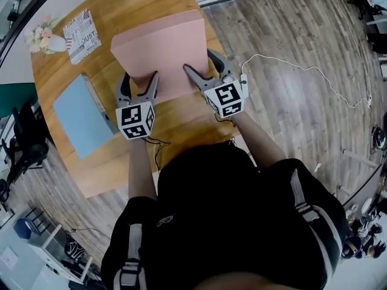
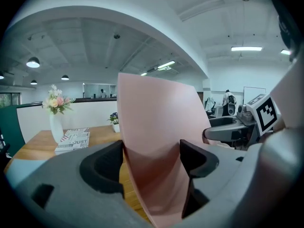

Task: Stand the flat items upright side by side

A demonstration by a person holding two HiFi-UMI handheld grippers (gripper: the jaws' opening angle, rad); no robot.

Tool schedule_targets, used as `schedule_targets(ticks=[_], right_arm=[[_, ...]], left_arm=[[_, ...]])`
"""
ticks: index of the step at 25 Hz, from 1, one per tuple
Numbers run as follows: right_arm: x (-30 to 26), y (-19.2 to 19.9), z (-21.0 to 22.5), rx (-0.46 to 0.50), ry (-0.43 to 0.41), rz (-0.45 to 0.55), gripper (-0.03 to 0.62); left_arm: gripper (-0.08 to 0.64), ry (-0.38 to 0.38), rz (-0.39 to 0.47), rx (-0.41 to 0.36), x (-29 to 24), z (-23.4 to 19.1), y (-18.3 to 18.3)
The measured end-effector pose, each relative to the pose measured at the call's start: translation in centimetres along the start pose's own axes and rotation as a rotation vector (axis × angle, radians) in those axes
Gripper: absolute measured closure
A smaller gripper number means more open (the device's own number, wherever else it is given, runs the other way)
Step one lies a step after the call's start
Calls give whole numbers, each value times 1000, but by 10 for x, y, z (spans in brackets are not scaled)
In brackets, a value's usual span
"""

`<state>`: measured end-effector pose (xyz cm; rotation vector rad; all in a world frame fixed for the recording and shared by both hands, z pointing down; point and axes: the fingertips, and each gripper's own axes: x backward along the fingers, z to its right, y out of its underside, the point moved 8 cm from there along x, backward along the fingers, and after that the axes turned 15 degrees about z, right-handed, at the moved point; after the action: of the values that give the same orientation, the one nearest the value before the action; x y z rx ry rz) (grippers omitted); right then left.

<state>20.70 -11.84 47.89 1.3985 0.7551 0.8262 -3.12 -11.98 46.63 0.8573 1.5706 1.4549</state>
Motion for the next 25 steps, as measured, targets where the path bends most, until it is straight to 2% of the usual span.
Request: schedule_targets(ticks=[3, 6, 12, 17, 20, 21, 23, 25], right_arm=[[2, -5, -2, 38, 26, 37, 273], [5, -8, -8, 68, 37, 70, 272], [19, 1, -17, 59, 59, 75, 271], [33, 0, -20, 61, 35, 77, 280], [44, -1, -11, 29, -70, 72, 305], [47, -2, -6, 6, -125, 62, 294], [49, -2, 9, -16, -230, 24, 233], [45, -5, 26, 26, -316, -21, 212]], left_arm=[[184, 0, 26, -29, 0, 2, -5], [179, 0, 61, -16, 2, 3, -7], [173, 15, 87, -46, 12, 6, -5], [169, 27, 100, -67, 26, 13, -4], [184, 39, 113, -38, 33, 15, -5], [196, 43, 116, -26, 35, 15, -6], [204, 53, 115, -24, 37, 16, -7], [204, 63, 108, -37, 37, 15, -7]])
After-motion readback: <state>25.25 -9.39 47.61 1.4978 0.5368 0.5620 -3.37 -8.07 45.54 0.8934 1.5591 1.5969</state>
